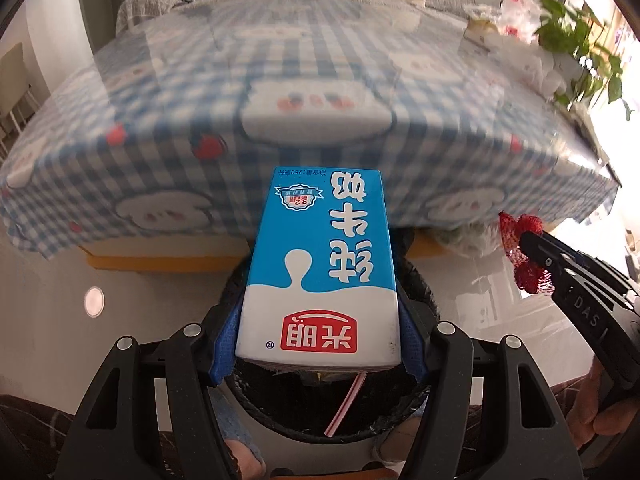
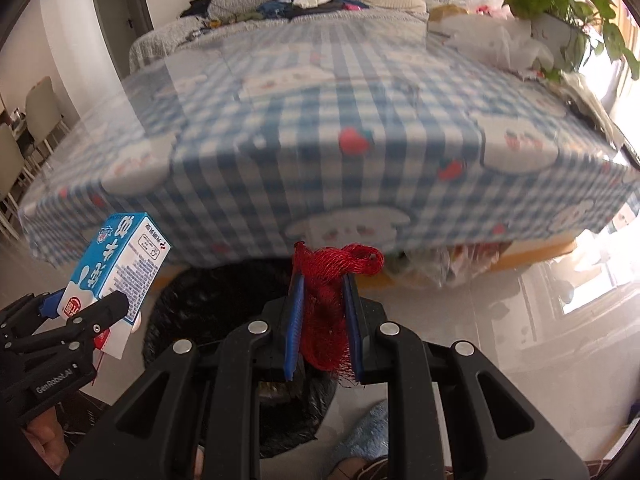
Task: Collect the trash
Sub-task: 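Open the left gripper to drop the milk carton into the bin, then open the right gripper to drop the red mesh net into the bin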
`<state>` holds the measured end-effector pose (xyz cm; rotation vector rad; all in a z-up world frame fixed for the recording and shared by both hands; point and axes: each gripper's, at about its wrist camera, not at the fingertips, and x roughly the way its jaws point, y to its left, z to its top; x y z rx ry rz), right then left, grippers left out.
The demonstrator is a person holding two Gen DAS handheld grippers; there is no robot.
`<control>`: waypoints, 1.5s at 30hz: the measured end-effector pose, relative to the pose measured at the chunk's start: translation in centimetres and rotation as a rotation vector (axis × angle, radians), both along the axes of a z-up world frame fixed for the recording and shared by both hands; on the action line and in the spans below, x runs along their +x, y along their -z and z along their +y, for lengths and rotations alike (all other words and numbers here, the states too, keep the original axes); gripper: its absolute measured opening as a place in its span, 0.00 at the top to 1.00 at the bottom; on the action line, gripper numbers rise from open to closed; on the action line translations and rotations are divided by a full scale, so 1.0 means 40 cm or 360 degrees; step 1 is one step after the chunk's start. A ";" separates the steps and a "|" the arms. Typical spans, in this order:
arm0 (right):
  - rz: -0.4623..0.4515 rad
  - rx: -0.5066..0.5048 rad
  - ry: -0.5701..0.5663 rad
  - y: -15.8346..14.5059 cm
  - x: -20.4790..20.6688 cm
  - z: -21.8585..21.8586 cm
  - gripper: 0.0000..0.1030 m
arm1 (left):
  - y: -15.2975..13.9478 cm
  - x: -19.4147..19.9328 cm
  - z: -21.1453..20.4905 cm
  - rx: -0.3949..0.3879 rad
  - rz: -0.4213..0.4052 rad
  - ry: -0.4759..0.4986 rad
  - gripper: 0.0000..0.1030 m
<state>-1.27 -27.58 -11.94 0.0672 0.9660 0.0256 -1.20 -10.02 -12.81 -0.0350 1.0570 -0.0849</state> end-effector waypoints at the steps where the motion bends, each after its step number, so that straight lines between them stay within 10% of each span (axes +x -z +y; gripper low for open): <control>1: 0.0015 -0.0004 0.0011 0.012 -0.002 -0.005 0.82 | 0.017 0.003 -0.007 0.0003 0.0015 0.0004 0.39; 18: 0.0054 -0.0004 0.0084 0.049 -0.015 -0.035 0.82 | 0.120 0.014 -0.084 0.0007 0.0023 0.0110 0.30; 27: 0.0039 0.0011 0.0020 0.049 -0.015 0.025 0.82 | 0.105 0.009 0.005 0.0033 -0.0051 0.0004 0.06; 45: 0.0045 0.0051 -0.0146 0.061 -0.014 0.206 0.82 | 0.066 -0.026 0.180 0.0076 -0.0107 -0.0140 0.06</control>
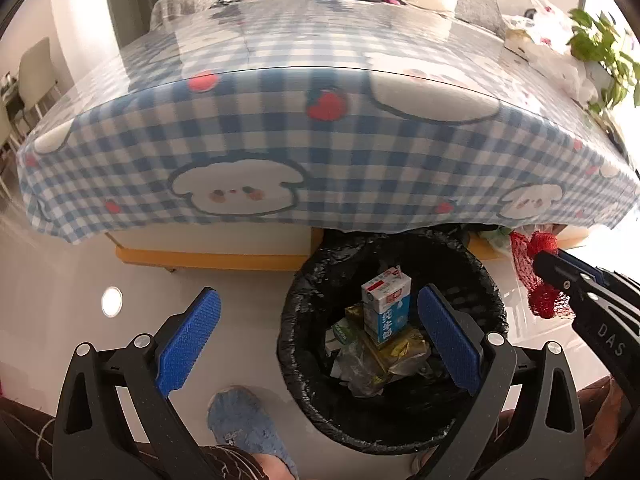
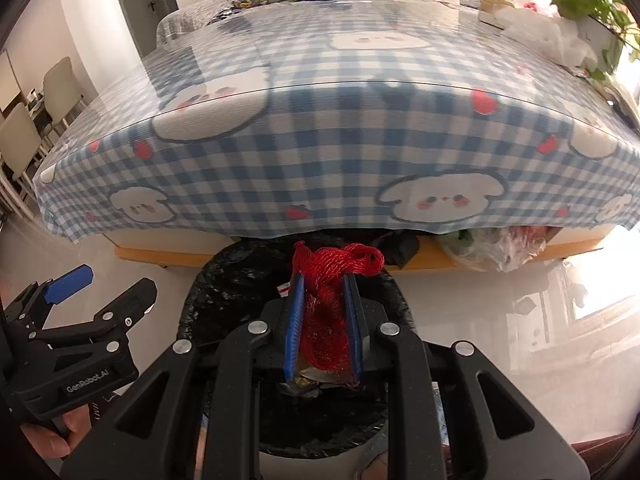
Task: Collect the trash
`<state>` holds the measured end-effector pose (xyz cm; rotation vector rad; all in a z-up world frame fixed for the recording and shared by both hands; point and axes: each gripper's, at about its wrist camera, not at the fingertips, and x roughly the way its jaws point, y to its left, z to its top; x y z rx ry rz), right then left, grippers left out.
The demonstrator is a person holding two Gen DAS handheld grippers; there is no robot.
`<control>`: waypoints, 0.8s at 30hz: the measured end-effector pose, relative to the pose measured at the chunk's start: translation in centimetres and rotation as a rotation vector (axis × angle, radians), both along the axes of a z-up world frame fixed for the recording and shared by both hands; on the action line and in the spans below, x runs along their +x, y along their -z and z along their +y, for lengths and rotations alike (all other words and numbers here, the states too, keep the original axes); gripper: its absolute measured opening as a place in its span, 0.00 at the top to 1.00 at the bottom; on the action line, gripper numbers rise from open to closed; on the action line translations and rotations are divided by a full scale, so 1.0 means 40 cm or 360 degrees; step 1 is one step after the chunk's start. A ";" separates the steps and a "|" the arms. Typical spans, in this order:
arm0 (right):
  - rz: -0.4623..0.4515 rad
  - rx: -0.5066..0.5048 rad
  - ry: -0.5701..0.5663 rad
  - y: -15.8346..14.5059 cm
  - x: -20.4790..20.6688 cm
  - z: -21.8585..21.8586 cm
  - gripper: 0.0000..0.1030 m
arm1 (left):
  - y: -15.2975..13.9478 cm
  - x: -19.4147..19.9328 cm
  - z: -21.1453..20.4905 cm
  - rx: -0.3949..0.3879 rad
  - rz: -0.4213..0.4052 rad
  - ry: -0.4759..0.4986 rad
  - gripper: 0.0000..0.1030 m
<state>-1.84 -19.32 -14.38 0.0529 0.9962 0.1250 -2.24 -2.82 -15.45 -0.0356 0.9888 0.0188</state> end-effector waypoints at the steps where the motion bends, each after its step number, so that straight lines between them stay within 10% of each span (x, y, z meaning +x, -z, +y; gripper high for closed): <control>1: -0.0001 0.0001 -0.0007 0.000 0.002 0.008 0.82 | 0.000 -0.001 0.012 -0.0007 0.0002 -0.0012 0.06; 8: -0.0004 -0.0012 -0.0056 0.002 0.014 0.062 0.76 | 0.010 -0.002 0.052 -0.0024 0.0028 -0.0063 0.06; 24: -0.0111 -0.0044 0.0046 -0.096 -0.008 -0.030 0.08 | -0.065 -0.001 0.017 -0.0062 0.0019 0.0002 0.06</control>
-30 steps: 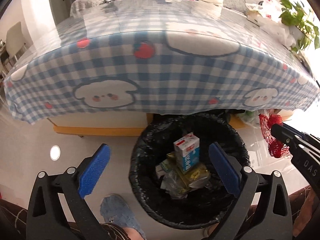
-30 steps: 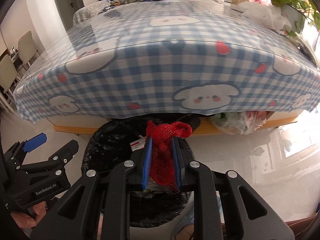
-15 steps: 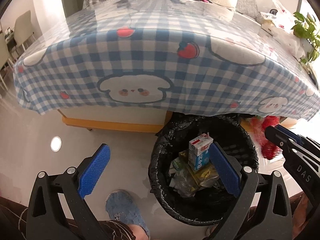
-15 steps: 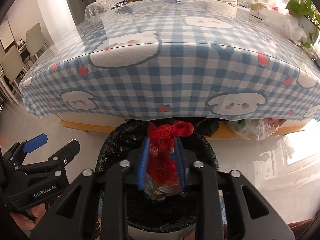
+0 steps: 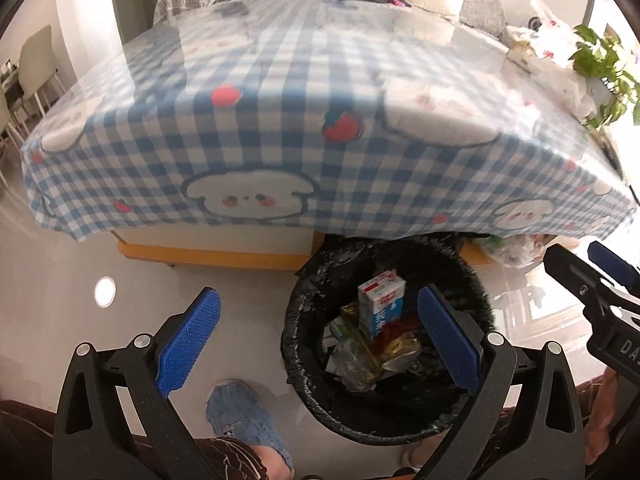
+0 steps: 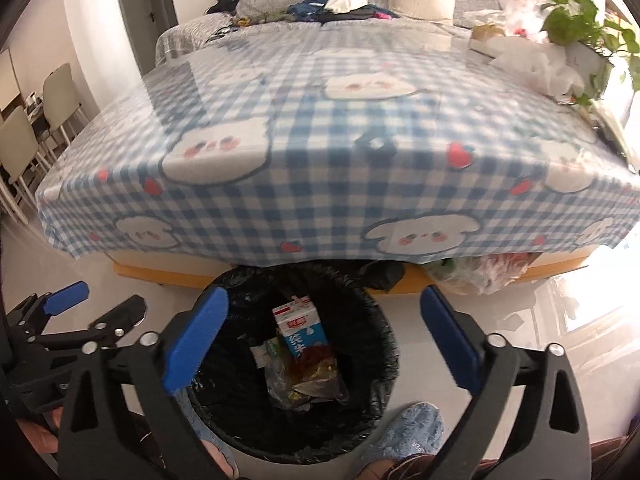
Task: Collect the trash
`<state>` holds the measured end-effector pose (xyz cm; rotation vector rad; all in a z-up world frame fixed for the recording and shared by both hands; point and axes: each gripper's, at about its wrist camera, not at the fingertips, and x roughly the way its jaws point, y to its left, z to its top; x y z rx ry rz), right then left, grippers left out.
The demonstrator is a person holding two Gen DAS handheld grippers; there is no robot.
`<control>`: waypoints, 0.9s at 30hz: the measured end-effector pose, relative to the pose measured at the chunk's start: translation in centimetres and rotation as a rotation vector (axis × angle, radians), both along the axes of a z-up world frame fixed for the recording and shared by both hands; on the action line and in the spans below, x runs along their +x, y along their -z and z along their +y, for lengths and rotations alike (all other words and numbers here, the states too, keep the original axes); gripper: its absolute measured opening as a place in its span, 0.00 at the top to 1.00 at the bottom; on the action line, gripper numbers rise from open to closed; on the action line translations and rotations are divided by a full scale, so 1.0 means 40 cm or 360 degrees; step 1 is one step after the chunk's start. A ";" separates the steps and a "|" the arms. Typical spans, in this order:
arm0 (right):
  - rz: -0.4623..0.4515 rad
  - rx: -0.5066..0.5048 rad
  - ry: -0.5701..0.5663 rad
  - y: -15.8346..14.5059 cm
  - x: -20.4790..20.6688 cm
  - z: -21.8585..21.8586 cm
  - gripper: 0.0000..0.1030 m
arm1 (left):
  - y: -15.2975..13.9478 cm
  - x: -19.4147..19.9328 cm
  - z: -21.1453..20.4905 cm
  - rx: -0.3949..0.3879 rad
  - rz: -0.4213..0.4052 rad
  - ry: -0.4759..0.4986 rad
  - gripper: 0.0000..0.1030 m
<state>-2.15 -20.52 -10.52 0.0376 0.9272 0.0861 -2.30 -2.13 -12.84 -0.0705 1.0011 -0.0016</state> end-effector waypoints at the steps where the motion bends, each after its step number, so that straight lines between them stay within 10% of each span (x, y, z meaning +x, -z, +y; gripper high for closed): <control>1: 0.0004 0.0000 -0.0001 -0.010 -0.002 -0.008 0.07 | -0.016 -0.003 -0.003 -0.0002 -0.0012 0.0007 0.06; 27: -0.0003 -0.0073 0.0078 -0.224 -0.146 -0.071 0.08 | -0.271 -0.124 -0.023 0.0042 -0.0127 0.0068 0.06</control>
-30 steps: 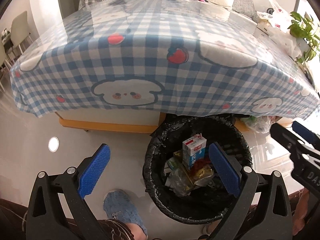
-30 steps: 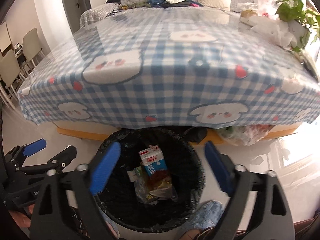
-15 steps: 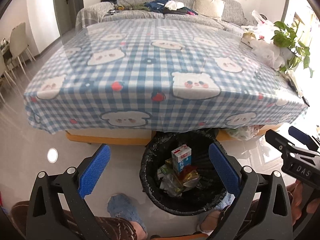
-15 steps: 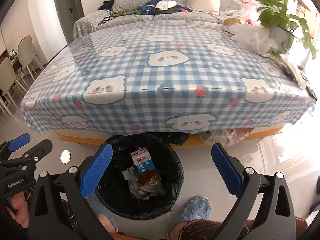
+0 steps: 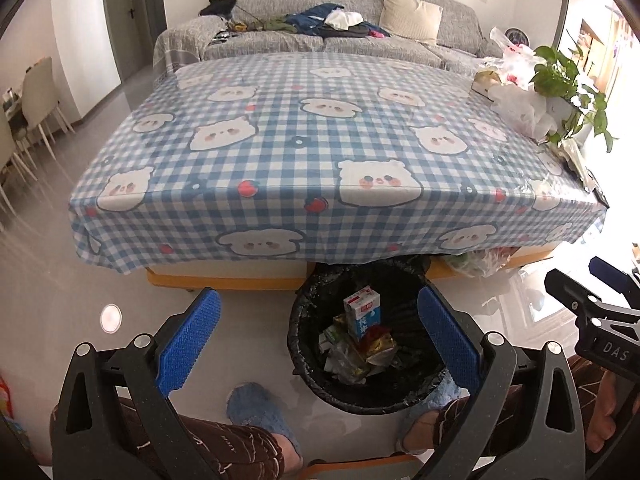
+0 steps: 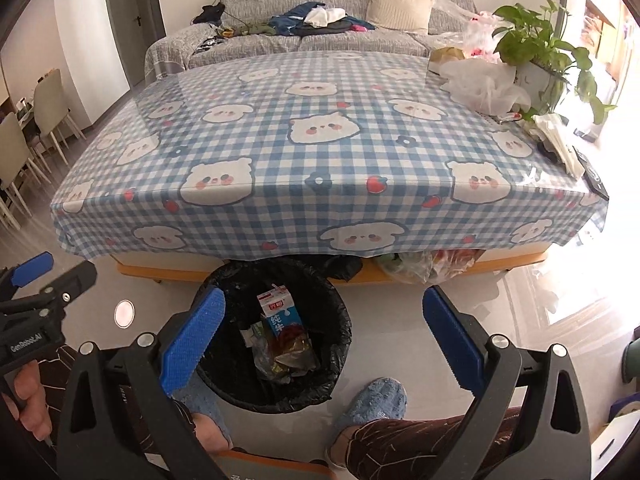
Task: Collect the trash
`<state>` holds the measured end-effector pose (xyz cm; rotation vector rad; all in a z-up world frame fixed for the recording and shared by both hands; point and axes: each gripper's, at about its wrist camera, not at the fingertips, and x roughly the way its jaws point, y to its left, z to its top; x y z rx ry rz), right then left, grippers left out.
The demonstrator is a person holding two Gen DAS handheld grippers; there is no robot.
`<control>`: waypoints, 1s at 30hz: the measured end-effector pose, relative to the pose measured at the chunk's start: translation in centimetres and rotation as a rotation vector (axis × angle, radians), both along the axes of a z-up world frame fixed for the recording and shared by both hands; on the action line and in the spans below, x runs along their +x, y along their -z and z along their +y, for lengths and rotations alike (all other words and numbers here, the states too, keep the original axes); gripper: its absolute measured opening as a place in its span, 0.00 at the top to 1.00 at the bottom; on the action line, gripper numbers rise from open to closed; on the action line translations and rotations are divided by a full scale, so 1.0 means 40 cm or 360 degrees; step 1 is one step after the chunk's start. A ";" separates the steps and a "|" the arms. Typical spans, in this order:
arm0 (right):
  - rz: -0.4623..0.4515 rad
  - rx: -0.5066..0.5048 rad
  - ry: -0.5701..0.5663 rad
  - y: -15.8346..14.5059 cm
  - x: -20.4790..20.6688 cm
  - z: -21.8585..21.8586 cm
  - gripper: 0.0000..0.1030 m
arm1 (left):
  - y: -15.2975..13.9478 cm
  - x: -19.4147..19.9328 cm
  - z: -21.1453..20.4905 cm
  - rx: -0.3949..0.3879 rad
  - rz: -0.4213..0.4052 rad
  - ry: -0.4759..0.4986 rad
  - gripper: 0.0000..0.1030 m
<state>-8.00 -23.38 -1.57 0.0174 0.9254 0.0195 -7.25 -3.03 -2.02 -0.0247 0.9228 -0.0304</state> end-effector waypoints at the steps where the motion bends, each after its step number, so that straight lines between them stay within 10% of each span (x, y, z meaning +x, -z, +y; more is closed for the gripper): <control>1: -0.0002 -0.0003 0.0002 -0.001 0.000 0.000 0.08 | 0.002 0.000 -0.002 0.0003 0.0002 0.0001 0.06; 30: -0.0004 0.0004 0.0002 0.001 0.005 -0.004 0.08 | 0.010 0.003 0.003 -0.0001 0.0007 -0.0010 0.06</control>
